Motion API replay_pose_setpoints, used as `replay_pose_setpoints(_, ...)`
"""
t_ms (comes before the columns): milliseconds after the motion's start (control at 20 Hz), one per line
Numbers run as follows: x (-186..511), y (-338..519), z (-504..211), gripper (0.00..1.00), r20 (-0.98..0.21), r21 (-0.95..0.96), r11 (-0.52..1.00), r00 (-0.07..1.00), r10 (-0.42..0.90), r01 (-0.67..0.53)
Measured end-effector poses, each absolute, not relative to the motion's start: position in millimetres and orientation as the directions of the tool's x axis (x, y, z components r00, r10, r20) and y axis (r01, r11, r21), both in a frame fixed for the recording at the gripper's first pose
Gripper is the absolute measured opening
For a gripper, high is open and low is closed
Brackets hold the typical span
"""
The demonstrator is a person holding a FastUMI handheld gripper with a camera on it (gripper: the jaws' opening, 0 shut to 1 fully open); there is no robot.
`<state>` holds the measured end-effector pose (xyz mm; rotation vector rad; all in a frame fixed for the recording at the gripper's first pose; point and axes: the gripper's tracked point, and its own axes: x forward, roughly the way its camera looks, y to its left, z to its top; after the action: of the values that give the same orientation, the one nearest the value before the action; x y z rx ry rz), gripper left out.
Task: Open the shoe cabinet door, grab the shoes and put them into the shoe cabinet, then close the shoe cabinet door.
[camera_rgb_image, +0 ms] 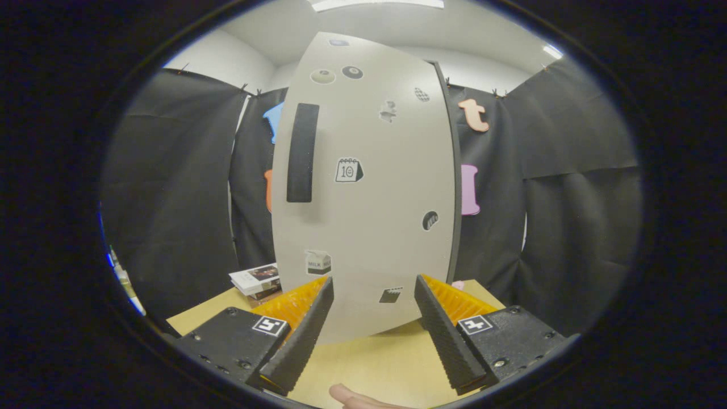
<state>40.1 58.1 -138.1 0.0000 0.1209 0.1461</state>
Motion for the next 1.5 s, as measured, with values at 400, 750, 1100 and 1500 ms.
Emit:
replay_pose_setpoints(400, -6, 69, -117, 0.95, -0.043, -0.019, 0.983, 0.982, 0.182, -0.183)
replay_pose_setpoints(750, -34, 87, -100, 0.96, 0.035, -0.031, 0.974, 0.973, 0.226, -0.225)
replay_pose_setpoints(1100, -39, 87, -99, 0.96, 0.058, -0.019, 0.973, 0.971, 0.232, -0.231)
replay_pose_setpoints(1500, -38, 96, -112, 0.96, 0.029, -0.030, 0.965, 0.964, 0.263, -0.262)
